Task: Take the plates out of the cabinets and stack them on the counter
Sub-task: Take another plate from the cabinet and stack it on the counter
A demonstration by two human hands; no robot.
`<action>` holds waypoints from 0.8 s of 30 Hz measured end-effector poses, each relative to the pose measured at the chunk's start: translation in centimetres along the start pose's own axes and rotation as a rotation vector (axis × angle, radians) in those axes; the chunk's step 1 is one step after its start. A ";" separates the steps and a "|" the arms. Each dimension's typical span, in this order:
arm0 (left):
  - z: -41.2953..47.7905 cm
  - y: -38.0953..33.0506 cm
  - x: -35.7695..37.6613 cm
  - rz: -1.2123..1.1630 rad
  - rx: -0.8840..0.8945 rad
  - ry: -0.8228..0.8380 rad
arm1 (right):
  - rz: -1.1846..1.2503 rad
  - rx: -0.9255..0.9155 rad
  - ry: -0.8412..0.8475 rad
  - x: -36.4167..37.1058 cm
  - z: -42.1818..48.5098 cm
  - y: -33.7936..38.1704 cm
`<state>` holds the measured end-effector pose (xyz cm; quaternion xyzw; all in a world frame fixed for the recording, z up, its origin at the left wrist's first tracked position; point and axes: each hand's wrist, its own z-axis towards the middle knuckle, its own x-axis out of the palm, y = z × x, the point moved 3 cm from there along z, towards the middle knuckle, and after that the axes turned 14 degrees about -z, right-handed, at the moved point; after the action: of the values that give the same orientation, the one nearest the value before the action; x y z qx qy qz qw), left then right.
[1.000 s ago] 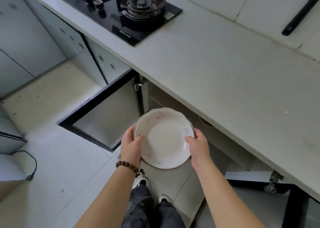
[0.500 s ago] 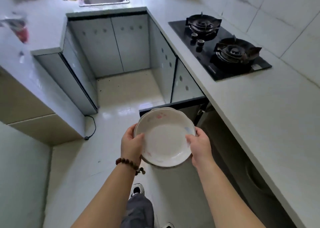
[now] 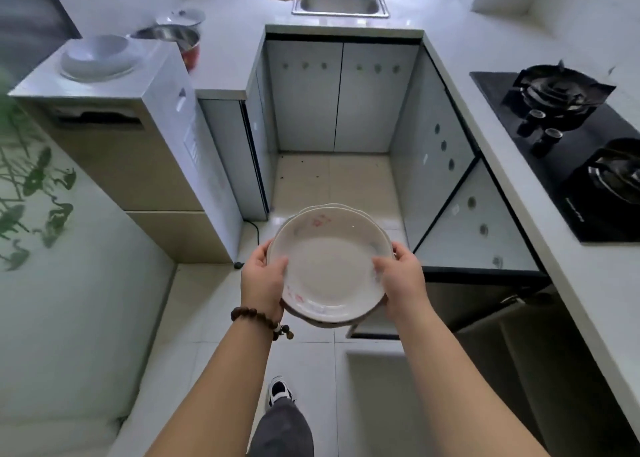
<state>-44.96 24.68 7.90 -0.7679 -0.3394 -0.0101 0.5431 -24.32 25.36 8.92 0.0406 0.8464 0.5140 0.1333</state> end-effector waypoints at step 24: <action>30.0 -10.6 9.2 -0.020 -0.020 0.084 | 0.080 0.027 -0.095 15.1 23.7 15.0</action>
<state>-54.10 56.55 7.86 -0.7687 -0.3241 -0.0511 0.5490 -33.51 55.87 9.02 0.1004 0.8438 0.5049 0.1520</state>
